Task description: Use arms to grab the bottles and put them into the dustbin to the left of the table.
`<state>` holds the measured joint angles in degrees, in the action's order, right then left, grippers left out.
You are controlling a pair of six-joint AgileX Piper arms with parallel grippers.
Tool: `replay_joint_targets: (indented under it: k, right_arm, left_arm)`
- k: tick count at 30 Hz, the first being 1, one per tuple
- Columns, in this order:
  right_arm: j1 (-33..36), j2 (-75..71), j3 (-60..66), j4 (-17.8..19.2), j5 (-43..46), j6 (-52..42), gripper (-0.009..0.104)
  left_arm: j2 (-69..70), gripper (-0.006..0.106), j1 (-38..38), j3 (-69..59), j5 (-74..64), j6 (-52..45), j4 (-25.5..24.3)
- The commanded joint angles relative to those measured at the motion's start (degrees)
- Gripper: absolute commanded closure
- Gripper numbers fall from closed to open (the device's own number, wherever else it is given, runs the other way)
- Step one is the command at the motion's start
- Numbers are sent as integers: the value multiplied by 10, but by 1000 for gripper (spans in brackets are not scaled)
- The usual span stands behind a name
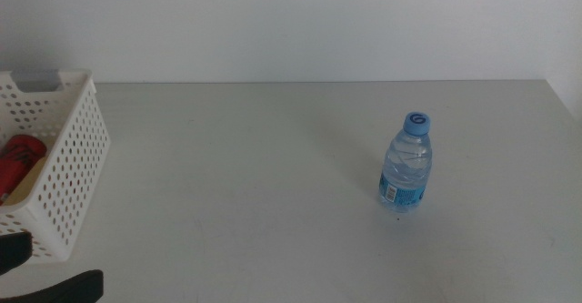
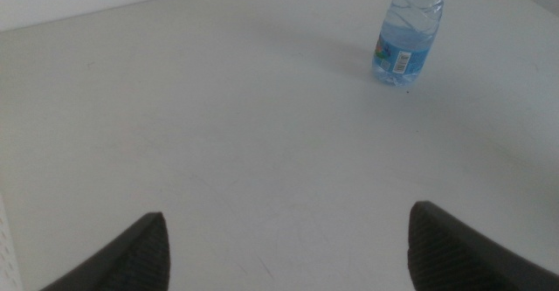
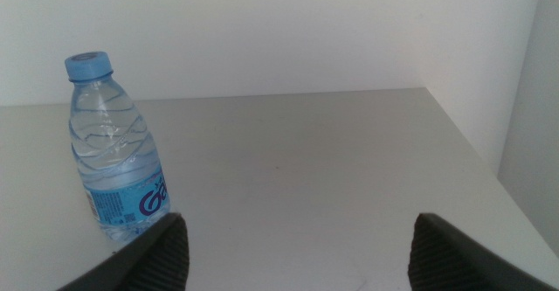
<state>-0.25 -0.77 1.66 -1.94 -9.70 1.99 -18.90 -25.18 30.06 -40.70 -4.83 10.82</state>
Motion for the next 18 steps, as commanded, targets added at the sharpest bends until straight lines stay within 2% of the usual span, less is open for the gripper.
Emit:
replay_joint_targets:
  k: [1,12,15,18]
  right_arm:
    - [-4,-12,-6,10,54,-3,31]
    - [-3,-1,-6,3,82,-1,31]
    - [7,114,-6,5,130,-1,31]
    - [40,232,-6,29,220,-3,31]
  left_arm:
    - [-6,7,-5,14,37,3,13]
    - [-6,7,-4,14,37,3,13]
    - [-6,7,-4,14,37,3,13]
    - [-6,7,-4,14,37,3,13]
